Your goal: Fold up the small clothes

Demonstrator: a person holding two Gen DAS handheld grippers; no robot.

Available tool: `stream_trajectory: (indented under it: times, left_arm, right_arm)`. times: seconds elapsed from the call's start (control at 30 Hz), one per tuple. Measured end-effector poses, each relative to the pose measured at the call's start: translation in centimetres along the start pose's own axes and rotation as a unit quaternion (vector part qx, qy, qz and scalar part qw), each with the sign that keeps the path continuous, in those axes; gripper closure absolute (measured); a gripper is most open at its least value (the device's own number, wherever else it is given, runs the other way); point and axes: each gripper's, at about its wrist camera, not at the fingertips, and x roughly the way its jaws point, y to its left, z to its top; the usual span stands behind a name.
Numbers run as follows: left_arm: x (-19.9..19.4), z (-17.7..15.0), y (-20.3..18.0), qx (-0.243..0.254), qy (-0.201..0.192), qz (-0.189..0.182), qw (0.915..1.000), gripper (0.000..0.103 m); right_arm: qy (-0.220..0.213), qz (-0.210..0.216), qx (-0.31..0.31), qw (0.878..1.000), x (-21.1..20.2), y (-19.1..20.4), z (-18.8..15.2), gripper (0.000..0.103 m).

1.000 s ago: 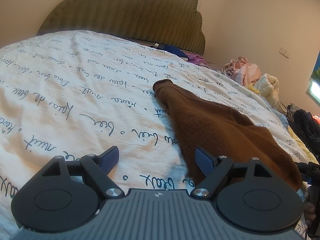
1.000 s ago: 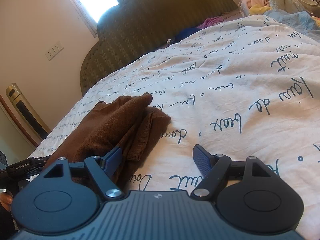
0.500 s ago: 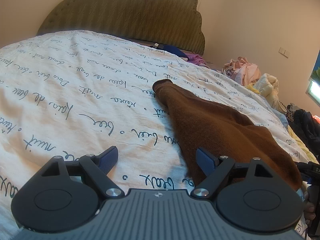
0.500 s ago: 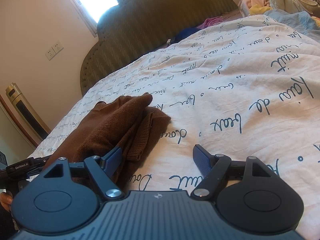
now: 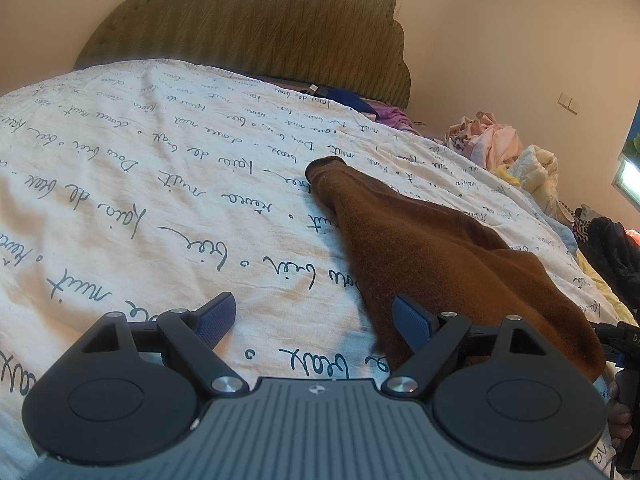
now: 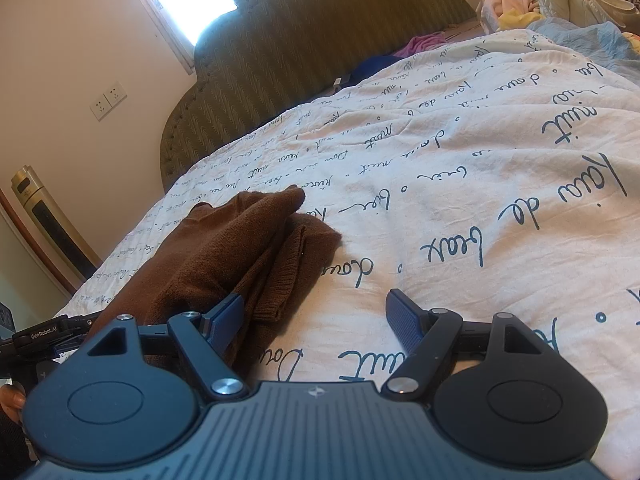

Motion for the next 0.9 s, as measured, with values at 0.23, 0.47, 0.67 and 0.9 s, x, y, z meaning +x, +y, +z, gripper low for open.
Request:
stream_trajectory:
  times: [0.23, 0.47, 0.67, 0.9]
  left_arm:
    - [-1.7, 0.2, 0.4, -0.034, 0.038, -0.065, 0.9966, 0.019]
    - [-1.5, 0.3, -1.4, -0.074, 0.093, -0.181, 0.9763, 0.018]
    - [-0.6, 0.0, -3.3, -0.036, 0.117, -0.157, 0.98, 0.058]
    - [-1.9, 0.1, -1.3, -0.001, 0.116, -0.092, 0.989, 0.087]
  right_arm:
    - [0.035, 0.022, 0.077, 0.996, -1.2, -0.3, 1.4, 0.024]
    - [0.095, 0.139, 0.152, 0.974, -0.4, 1.3, 1.8, 0.024]
    - [0.131, 0.117, 0.119, 0.977, 1.7, 4.0, 1.4, 0.062]
    - [0.179, 0.142, 0.073, 0.971, 2.2, 7.3, -1.6, 0.092]
